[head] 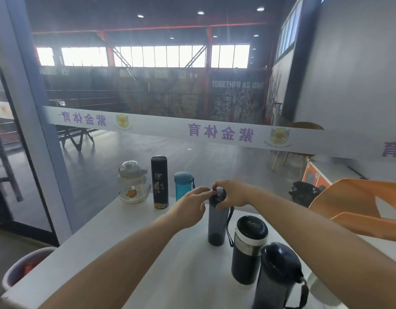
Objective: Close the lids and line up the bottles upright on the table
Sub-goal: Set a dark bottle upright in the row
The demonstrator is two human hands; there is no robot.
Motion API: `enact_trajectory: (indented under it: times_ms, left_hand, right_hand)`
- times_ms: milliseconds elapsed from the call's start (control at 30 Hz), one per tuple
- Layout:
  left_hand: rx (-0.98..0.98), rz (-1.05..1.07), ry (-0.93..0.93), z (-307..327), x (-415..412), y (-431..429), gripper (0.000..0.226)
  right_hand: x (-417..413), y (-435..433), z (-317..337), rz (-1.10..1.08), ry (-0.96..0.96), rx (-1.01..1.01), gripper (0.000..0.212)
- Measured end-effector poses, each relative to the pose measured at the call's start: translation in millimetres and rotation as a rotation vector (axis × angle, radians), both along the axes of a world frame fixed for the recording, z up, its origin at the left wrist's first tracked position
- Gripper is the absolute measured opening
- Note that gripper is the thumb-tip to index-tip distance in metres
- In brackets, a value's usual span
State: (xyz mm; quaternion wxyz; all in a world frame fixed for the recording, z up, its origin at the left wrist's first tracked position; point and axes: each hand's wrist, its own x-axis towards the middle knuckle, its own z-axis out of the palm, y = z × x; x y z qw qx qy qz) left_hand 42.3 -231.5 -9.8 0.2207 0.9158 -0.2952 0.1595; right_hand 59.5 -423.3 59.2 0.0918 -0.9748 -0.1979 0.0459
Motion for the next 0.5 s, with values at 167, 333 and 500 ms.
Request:
enact_trajectory:
  times_ms: [167,333,500]
  left_hand:
    - [0.245,0.034,-0.023,6.9,53.8,5.3,0.060]
    - [0.312,0.070,-0.056,12.6,88.4,8.8,0.060]
    - [0.334,0.085,-0.058,5.6,109.5,13.1,0.063]
  right_hand:
    - [40.9,2.0,1.7,-0.038,-0.014,-0.010,0.064]
    - [76.9,5.2,-1.0,-0.051,-0.021,0.009,0.066]
    - [97.3,8.1,-3.3,-0.053,-0.028,0.018,0.066]
